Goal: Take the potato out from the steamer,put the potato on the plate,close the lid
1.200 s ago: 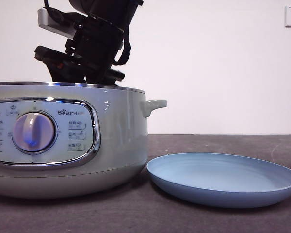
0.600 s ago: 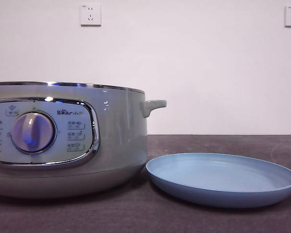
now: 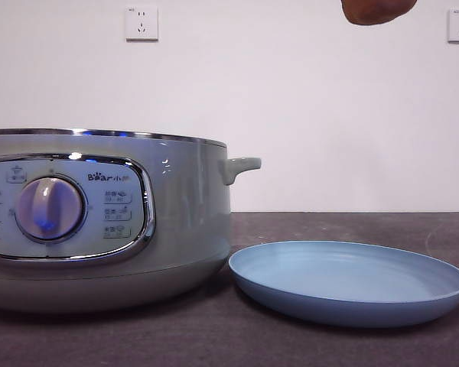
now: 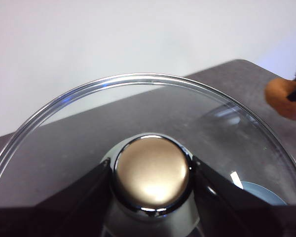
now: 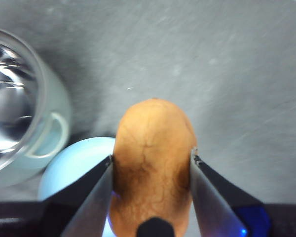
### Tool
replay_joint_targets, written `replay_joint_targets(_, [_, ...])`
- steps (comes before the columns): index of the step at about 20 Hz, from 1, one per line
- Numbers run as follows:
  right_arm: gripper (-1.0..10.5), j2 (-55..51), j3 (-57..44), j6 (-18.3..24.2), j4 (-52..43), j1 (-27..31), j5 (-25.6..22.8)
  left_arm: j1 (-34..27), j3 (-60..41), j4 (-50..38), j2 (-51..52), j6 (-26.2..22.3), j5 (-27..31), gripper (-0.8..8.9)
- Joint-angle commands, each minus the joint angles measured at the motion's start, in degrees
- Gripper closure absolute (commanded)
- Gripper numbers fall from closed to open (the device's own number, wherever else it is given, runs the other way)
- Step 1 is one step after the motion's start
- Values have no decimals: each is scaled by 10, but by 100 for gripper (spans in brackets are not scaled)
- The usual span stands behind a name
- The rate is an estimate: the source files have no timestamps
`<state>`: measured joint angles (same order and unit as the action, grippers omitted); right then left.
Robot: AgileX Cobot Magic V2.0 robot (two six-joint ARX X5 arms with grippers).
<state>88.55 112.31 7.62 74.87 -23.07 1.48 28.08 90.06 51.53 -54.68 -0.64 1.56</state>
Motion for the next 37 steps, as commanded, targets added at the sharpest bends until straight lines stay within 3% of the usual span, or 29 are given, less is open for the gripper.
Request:
replay_joint_targets(1, [957, 3, -34, -12, -11, 14, 49, 1, 9, -41, -11, -10, -28, 822])
replay_joint_targets(4, [957, 3, -111, -12, -54, 15, 77, 1, 9, -45, -37, -12, -36, 822])
replay_joint_targets(10, [957, 3, -316, -36, -173, -2, 77, 1, 9, -49, -53, -14, -36, 822])
replay_joint_targets(17, [957, 3, -500, -85, -341, -83, 71, 1, 9, -50, -53, -16, -35, 822])
replay_joint_targets(21, [958, 3, -552, -106, -411, -104, 16, 1, 9, -50, -53, -16, -36, 822])
replay_joint_targets(30, [949, 30, -572, -106, -428, -98, 16, 1, 9, -47, -53, -16, -36, 822])
replay_joint_targets(32, [797, 30, -572, -107, -430, -98, 15, 1, 9, -43, -53, -16, -36, 822])
replay_joint_targets(34, [474, 30, -572, -108, -430, -96, 13, 1, 9, -39, -53, -16, -36, 822])
replay_joint_targets(35, [401, 29, -572, -108, -430, -96, 12, 1, 9, -38, -53, -16, -36, 822])
replay_joint_targets(37, [407, 24, -571, -108, -429, -96, 12, 1, 9, -38, -53, -16, -36, 822])
